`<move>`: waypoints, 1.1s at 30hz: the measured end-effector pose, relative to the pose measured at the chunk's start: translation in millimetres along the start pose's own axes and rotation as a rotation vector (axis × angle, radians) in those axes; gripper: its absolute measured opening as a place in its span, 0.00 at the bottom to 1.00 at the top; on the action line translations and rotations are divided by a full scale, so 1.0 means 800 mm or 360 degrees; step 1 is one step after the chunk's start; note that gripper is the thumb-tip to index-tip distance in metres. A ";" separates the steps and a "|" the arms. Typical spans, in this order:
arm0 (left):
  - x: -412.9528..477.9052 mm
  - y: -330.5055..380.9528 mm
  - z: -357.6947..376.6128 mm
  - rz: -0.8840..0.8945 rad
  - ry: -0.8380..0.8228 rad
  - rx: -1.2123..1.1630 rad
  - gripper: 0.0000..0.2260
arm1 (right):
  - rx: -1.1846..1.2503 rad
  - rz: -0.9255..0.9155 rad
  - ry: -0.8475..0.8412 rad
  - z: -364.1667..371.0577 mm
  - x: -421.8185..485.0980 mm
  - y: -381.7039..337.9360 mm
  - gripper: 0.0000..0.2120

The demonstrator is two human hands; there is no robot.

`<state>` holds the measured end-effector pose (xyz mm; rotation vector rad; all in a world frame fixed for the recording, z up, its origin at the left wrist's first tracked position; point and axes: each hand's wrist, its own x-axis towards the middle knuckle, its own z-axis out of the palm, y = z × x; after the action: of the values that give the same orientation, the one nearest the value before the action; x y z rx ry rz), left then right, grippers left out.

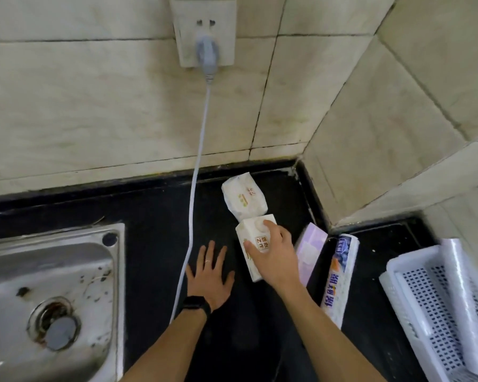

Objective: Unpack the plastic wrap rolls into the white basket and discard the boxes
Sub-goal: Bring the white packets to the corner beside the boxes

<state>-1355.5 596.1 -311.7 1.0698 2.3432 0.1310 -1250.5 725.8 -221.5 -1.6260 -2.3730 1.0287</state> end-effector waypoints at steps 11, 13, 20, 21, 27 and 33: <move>0.003 -0.008 0.022 0.0001 -0.0015 0.0103 0.29 | -0.0406 0.0033 0.0066 0.072 0.016 0.028 0.36; 0.004 -0.007 0.022 -0.0014 -0.0056 0.0110 0.29 | -0.0393 0.0053 0.0005 0.069 0.020 0.029 0.37; 0.006 0.005 0.006 -0.0086 -0.0265 0.0092 0.29 | -0.0185 -0.0122 -0.0205 0.008 -0.001 0.033 0.31; 0.005 0.009 0.001 -0.0111 -0.0234 -0.0050 0.28 | -0.0101 -0.0166 -0.0119 -0.003 -0.016 0.041 0.29; -0.039 0.073 -0.033 0.0088 0.0313 -0.0759 0.28 | 0.0156 -0.0030 0.0515 -0.039 -0.143 0.136 0.24; -0.037 0.182 -0.027 0.0776 0.0269 -0.0270 0.31 | 0.0158 0.0574 0.0675 -0.035 -0.249 0.251 0.23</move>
<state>-1253.9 676.2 -235.5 1.5709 2.1171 0.6099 -993.0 611.0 -256.4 -2.0367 -1.7762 0.7311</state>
